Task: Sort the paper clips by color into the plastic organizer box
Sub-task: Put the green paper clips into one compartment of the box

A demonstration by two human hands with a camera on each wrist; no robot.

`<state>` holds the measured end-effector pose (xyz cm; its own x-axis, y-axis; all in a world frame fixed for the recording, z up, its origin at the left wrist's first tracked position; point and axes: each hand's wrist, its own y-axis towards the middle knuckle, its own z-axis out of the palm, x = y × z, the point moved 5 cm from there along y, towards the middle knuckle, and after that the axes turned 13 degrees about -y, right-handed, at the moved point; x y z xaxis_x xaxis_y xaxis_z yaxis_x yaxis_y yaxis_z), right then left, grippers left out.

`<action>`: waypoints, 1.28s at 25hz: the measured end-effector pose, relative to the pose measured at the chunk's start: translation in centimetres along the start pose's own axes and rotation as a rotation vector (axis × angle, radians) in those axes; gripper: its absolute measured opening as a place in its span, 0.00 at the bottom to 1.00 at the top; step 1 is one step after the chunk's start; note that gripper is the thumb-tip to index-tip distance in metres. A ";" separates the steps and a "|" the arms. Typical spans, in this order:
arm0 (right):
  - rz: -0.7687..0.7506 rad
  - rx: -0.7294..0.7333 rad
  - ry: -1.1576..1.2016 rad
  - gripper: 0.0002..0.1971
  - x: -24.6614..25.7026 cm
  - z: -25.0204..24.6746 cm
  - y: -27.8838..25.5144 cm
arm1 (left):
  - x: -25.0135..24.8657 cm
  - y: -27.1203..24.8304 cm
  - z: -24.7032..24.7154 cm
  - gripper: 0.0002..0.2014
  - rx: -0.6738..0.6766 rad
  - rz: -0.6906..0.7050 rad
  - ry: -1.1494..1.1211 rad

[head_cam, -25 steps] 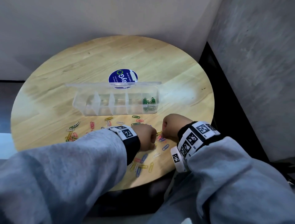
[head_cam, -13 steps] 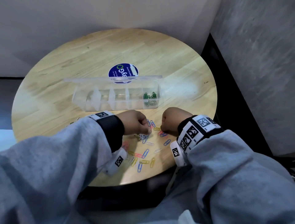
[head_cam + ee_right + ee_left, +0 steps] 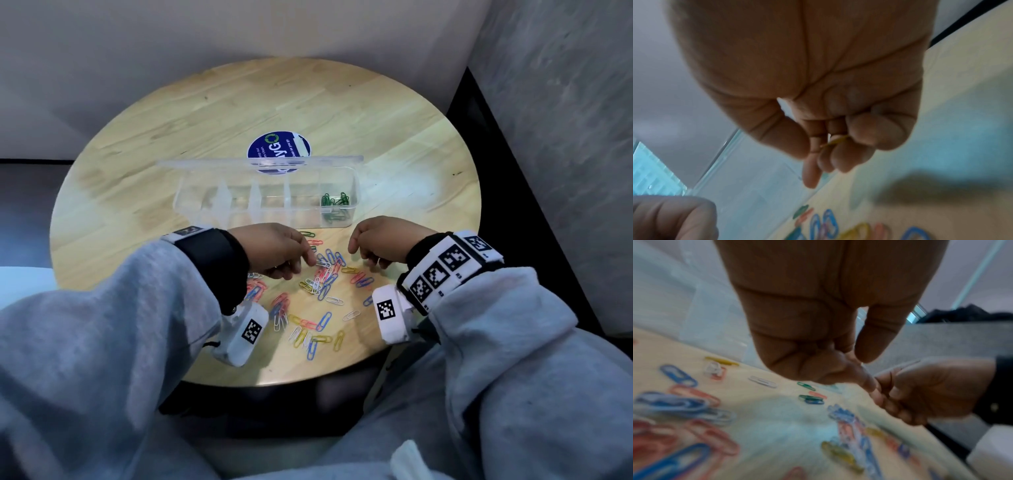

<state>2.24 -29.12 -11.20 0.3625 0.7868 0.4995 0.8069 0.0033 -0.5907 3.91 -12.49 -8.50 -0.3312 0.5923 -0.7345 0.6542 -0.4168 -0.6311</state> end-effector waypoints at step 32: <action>-0.099 0.162 -0.047 0.10 1.6 1.9 -1.9 | 1.0 0.5 -0.5 0.11 -0.025 0.127 0.354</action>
<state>0.37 -26.67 -10.51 0.2596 0.8056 0.5326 0.7505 0.1788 -0.6362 4.24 -11.70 -9.41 0.0066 0.7406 -0.6720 0.6929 -0.4879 -0.5309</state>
